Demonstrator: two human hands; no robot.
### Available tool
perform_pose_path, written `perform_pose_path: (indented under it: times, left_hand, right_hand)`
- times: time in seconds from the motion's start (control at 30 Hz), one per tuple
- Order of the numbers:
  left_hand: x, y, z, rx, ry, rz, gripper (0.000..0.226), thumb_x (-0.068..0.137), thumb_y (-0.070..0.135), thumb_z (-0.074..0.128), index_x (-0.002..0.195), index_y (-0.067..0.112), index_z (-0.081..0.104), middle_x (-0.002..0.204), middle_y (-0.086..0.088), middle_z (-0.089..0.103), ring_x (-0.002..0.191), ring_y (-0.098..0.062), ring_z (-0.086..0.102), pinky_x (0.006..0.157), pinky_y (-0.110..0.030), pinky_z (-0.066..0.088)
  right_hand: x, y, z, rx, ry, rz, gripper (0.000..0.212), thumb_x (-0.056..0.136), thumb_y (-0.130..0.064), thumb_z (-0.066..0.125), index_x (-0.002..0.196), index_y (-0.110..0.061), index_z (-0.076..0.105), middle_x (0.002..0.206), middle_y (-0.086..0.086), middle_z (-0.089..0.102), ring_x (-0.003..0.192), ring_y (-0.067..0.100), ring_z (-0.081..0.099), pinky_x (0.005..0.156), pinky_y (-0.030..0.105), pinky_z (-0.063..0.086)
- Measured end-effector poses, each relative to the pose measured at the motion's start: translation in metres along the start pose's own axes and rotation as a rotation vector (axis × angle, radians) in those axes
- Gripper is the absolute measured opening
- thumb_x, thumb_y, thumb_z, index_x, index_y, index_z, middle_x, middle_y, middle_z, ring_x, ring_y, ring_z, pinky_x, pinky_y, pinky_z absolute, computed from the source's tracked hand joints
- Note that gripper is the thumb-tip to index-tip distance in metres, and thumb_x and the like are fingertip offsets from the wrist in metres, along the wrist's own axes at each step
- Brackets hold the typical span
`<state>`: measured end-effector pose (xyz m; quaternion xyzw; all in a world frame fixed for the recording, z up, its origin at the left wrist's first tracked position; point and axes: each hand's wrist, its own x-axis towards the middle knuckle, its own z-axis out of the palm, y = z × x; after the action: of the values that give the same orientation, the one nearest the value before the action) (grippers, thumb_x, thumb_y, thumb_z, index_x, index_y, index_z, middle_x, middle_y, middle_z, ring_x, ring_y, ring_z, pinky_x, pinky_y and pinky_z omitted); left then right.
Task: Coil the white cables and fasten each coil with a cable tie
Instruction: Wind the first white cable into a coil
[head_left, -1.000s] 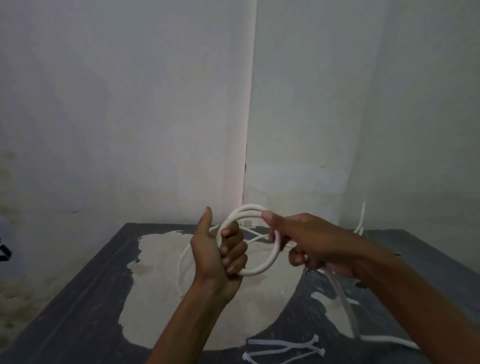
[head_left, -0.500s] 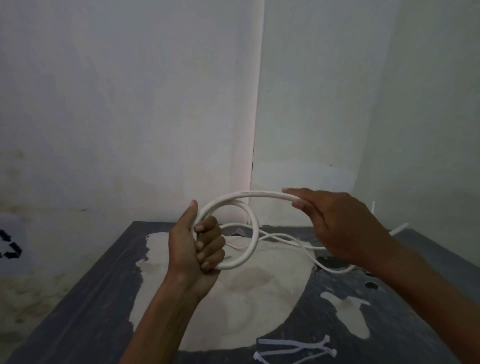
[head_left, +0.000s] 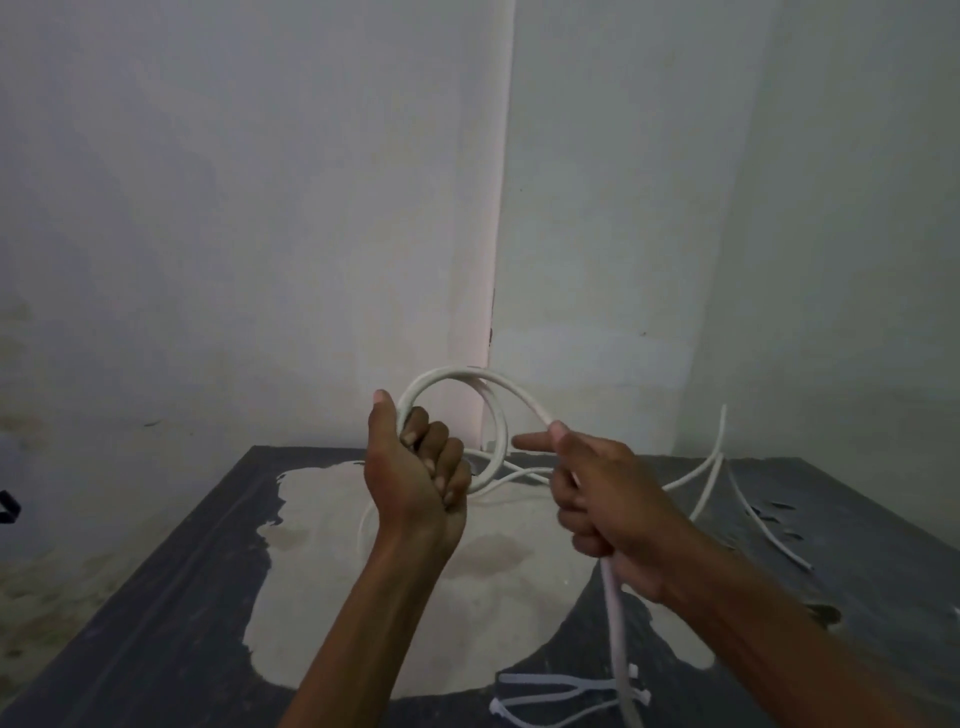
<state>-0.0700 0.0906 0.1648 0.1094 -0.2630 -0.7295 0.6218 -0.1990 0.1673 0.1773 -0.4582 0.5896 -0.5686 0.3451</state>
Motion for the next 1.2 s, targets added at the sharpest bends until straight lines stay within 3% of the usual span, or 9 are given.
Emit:
perform_pose_path:
  times: [0.23,0.37,0.43,0.53,0.67,0.77,0.9,1.03,1.2]
  left_hand:
    - [-0.001,-0.002,0.015,-0.077,-0.083,-0.031,0.052,0.098,0.044,0.035,0.054,0.019,0.034,0.039,0.004,0.024,0.030,-0.006,0.018,0.032,-0.016,0.013]
    - [0.001,-0.007,0.010,-0.230,-0.108,-0.106,0.052,0.098,0.039,0.035,0.050,0.020,0.034,0.038,0.005,0.023,0.028,-0.005,0.018,0.032,-0.016,0.011]
    - [-0.002,-0.013,0.007,-0.250,-0.100,-0.127,0.052,0.098,0.038,0.035,0.050,0.020,0.034,0.037,0.006,0.023,0.027,-0.005,0.018,0.031,-0.015,0.010]
    - [-0.003,-0.016,0.004,-0.236,-0.105,-0.142,0.052,0.098,0.038,0.034,0.049,0.019,0.034,0.036,0.005,0.023,0.026,-0.005,0.019,0.031,-0.014,0.011]
    - [-0.002,-0.021,-0.003,-0.241,-0.120,-0.200,0.055,0.098,0.041,0.034,0.049,0.019,0.035,0.035,0.004,0.025,0.025,-0.005,0.019,0.030,-0.013,0.011]
    - [0.001,-0.025,-0.012,-0.234,-0.105,-0.242,0.056,0.098,0.046,0.033,0.048,0.019,0.034,0.035,0.004,0.024,0.024,-0.005,0.019,0.030,-0.013,0.009]
    - [0.009,-0.033,-0.015,-0.050,-0.076,-0.171,0.059,0.097,0.053,0.031,0.050,0.017,0.034,0.038,0.002,0.024,0.027,-0.007,0.019,0.031,-0.013,0.013]
    - [0.023,-0.043,-0.020,0.136,0.001,-0.134,0.057,0.098,0.049,0.034,0.051,0.016,0.034,0.040,0.001,0.023,0.029,-0.008,0.018,0.031,-0.013,0.014]
    - [0.040,-0.047,-0.036,0.137,0.065,-0.247,0.052,0.098,0.043,0.036,0.052,0.017,0.033,0.039,0.002,0.022,0.027,-0.007,0.017,0.030,-0.011,0.013]
  right_hand:
    - [-0.008,-0.008,0.011,0.541,-0.167,0.245,0.044,0.102,-0.042,0.036,0.123,-0.012,0.060,0.052,-0.003,0.036,0.036,0.003,0.022,0.029,0.014,0.019]
    - [-0.008,-0.005,0.014,0.610,-0.181,0.226,0.049,0.099,-0.049,0.038,0.115,-0.008,0.062,0.058,0.001,0.043,0.039,0.004,0.027,0.030,0.014,0.020]
    - [-0.007,0.004,0.021,0.647,-0.139,0.259,0.055,0.097,-0.053,0.040,0.114,-0.006,0.063,0.063,0.004,0.048,0.047,0.010,0.038,0.038,0.017,0.029]
    - [-0.007,0.010,0.025,0.759,-0.155,0.293,0.052,0.095,-0.050,0.043,0.102,-0.005,0.069,0.080,0.014,0.062,0.071,0.023,0.055,0.060,0.030,0.047]
    - [0.001,0.004,0.017,0.828,-0.158,0.219,0.041,0.088,-0.031,0.044,0.102,-0.001,0.068,0.085,0.016,0.058,0.075,0.025,0.054,0.076,0.038,0.047]
    - [0.014,0.009,0.024,0.889,-0.123,0.214,0.041,0.090,-0.031,0.041,0.095,0.001,0.066,0.062,0.010,0.047,0.055,0.017,0.044,0.062,0.031,0.040]
    - [0.040,0.030,0.038,0.947,-0.053,0.302,0.045,0.096,-0.040,0.049,0.064,-0.010,0.058,0.039,-0.004,0.031,0.031,0.007,0.026,0.035,0.019,0.025]
    - [0.056,0.055,0.047,1.142,0.006,0.338,0.039,0.098,-0.032,0.048,0.065,-0.012,0.053,0.041,-0.004,0.035,0.031,0.006,0.031,0.034,0.017,0.030]
    - [0.067,0.073,0.038,0.975,0.034,0.245,0.040,0.100,-0.025,0.044,0.088,0.002,0.073,0.066,0.011,0.065,0.049,0.013,0.055,0.045,0.022,0.047]
